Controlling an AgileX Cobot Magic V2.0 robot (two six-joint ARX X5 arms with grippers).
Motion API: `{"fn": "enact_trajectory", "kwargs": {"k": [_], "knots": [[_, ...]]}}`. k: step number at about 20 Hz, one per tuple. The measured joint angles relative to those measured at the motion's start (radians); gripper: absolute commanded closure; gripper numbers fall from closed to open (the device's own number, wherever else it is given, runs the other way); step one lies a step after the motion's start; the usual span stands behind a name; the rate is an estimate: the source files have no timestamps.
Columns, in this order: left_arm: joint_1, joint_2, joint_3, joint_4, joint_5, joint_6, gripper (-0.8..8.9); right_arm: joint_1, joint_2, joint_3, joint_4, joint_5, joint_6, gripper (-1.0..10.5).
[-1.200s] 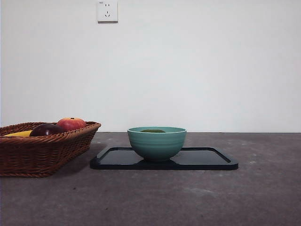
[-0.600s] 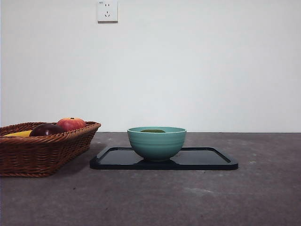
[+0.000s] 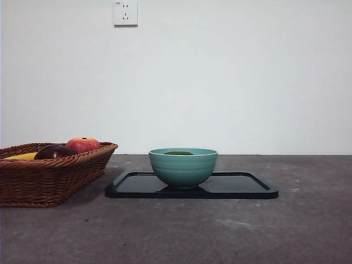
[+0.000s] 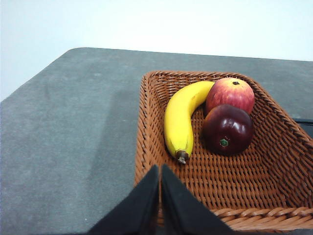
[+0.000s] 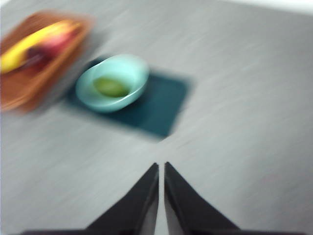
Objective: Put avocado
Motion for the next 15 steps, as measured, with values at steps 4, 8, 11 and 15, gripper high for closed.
{"fn": "enact_trajectory", "kwargs": {"k": [4,8,11,15], "knots": [[0.0,0.0,0.0,0.0,0.0,0.0,8.07,-0.224,-0.117,-0.302,0.424,-0.004,-0.09,9.3],[0.0,0.0,0.0,0.0,0.0,0.0,8.07,-0.393,-0.278,-0.657,0.788,-0.004,-0.103,9.3],[0.0,0.0,0.0,0.0,0.0,0.0,8.07,-0.449,-0.347,-0.8,0.88,-0.004,-0.118,9.3],[0.0,0.0,0.0,0.0,0.0,0.0,8.07,-0.469,-0.396,-0.904,0.913,-0.004,-0.122,9.3]]}}
